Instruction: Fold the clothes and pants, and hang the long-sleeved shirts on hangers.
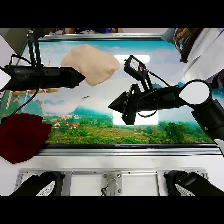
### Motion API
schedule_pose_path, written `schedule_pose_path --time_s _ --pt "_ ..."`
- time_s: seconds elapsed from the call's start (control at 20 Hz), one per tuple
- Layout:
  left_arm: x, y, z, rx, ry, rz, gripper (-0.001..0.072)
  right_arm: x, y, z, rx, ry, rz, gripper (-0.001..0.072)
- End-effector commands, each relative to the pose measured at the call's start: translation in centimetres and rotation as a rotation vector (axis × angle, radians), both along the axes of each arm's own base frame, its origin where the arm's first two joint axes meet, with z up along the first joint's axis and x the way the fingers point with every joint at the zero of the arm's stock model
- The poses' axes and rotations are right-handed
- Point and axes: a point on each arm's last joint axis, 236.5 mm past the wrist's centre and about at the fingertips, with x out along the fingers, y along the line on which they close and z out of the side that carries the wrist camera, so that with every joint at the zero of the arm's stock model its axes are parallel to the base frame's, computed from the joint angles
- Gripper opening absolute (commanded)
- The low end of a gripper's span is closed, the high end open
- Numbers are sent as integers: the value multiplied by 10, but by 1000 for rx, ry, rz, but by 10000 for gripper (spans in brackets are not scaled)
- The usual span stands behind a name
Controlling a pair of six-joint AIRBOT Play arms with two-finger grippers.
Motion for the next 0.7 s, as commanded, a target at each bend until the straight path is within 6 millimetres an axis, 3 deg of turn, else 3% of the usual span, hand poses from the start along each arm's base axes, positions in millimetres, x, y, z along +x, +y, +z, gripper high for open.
schedule_pose_path --time_s 0.0,0.45,0.5,0.55,0.6,0.65 --pt "0 0 0 0 0 0 28 0 0 0 0 0 1 34" --pt "3 3 1 6 -12 6 28 0 0 0 0 0 1 33" --pt "7 18 -3 64 -21 31 29 0 0 0 0 0 1 33" --pt "12 50 -13 181 -13 88 39 0 0 0 0 0 1 33" --pt "15 92 -24 297 26 188 313 0 0 0 0 0 1 34" --pt "15 142 -35 409 86 331 720 0 0 0 0 1 1 33"
